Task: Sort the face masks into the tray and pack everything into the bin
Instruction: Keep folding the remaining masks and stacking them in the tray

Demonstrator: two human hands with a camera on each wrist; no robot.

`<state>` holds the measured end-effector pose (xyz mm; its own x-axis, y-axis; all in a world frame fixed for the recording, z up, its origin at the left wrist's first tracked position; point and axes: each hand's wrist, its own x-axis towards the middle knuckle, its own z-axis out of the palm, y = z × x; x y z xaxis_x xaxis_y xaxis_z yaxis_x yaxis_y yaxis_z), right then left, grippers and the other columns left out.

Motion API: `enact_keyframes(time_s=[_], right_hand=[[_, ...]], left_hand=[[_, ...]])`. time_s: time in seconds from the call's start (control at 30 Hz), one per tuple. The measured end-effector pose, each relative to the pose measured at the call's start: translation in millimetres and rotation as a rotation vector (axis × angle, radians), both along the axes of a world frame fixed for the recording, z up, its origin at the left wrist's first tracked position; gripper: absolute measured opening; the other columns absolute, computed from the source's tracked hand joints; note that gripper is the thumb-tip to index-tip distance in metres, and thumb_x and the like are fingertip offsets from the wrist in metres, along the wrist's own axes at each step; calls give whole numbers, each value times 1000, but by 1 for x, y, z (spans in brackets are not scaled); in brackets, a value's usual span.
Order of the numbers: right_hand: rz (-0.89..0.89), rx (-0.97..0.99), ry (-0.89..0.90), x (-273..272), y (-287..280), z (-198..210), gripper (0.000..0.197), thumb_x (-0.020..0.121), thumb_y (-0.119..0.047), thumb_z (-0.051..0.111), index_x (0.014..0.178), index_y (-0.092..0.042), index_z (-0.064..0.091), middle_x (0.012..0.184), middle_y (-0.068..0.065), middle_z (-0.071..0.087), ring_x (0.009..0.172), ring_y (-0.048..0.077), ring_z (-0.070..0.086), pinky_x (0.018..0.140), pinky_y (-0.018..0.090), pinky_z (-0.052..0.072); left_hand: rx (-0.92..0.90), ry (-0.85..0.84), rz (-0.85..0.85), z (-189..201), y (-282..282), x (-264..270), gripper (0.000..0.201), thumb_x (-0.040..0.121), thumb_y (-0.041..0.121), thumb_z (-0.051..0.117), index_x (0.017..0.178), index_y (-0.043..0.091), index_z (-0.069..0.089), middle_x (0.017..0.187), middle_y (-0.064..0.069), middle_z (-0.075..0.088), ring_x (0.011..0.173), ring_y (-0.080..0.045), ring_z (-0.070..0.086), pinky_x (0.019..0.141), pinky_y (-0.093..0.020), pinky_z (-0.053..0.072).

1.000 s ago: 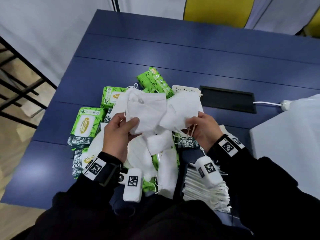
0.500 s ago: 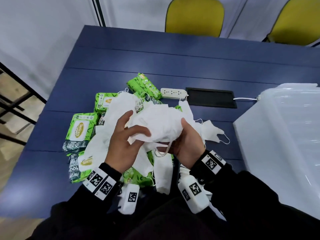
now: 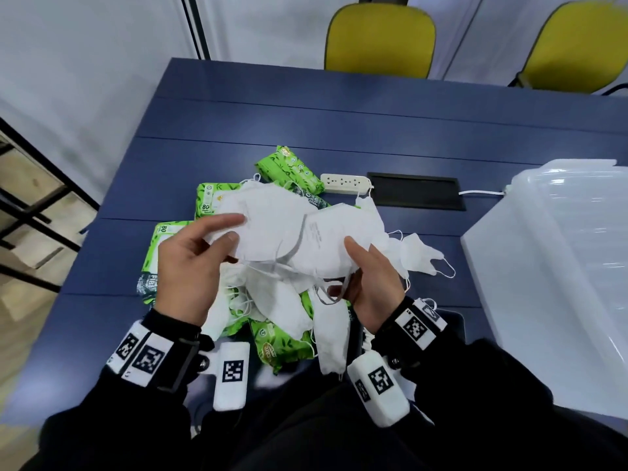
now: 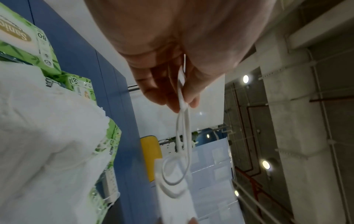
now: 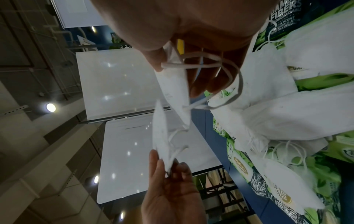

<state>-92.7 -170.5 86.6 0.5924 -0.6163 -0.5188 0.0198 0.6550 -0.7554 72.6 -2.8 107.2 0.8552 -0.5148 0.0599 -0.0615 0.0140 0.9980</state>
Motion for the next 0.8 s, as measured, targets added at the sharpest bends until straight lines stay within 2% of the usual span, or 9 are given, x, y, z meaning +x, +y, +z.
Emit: enact_keyframes(time_s=[0.07,0.13,0.23,0.33,0.4,0.57,0.7,0.77,0.8], right_hand=[[5,-15,1,3,4,2,25,100,-26,61,119,-12,67,106,13,74,72,32,68,59,35,48],[19,-24,-1,6,8,3,21,100,-26,61,113,-11,67,93,17,69,57,29,64,49,31,48],[53,-43,-13,8,15,5,15,101,-18,57,108,-9,68,81,14,68,49,28,63,44,30,49],[92,-84,-23,11,22,8,20,102,-11,50,104,-7,69,75,12,67,49,26,58,44,28,47],[134,-66,0,12,25,10,29,102,-20,47,111,-3,70,88,17,69,60,29,59,48,29,48],[176,59,-44,11,24,7,56,102,-48,42,129,-4,64,115,23,67,82,33,60,57,35,46],[210,120,-110,10,21,6,78,86,-74,40,127,-13,66,96,8,72,76,26,67,64,36,50],[232,87,-126,12,23,4,82,74,-78,57,126,-15,67,99,6,73,83,27,67,69,38,52],[230,42,-121,13,25,3,79,68,-71,73,124,-15,67,102,6,73,85,27,68,70,39,51]], left_hand=[[-93,78,29,10,0,0,38,91,-8,66,121,16,67,105,-4,74,75,-19,60,65,-27,57],[-179,220,5,17,-1,-2,47,90,-8,67,128,19,58,98,-11,75,72,-24,64,61,-32,57],[-161,345,-86,15,-4,-8,46,84,-6,71,124,15,63,88,-12,75,58,-22,59,46,-26,50],[-70,363,-154,6,-6,-17,42,78,-3,77,118,7,68,79,-11,73,47,-22,52,41,-25,46],[-12,326,-142,0,-6,-23,41,81,-8,76,118,6,64,79,-11,72,44,-23,53,43,-27,47],[48,218,-65,-13,-5,-24,33,81,-2,81,104,12,63,82,-15,74,62,-29,61,56,-38,53],[61,248,28,-19,-8,-21,21,85,5,80,92,14,63,71,3,65,69,-23,59,53,-35,56],[49,293,59,-26,-8,-21,19,85,15,83,91,15,64,73,0,62,74,-23,56,62,-36,53],[42,310,57,-28,-8,-21,22,83,22,84,90,13,65,78,-6,61,76,-23,55,69,-39,50]])
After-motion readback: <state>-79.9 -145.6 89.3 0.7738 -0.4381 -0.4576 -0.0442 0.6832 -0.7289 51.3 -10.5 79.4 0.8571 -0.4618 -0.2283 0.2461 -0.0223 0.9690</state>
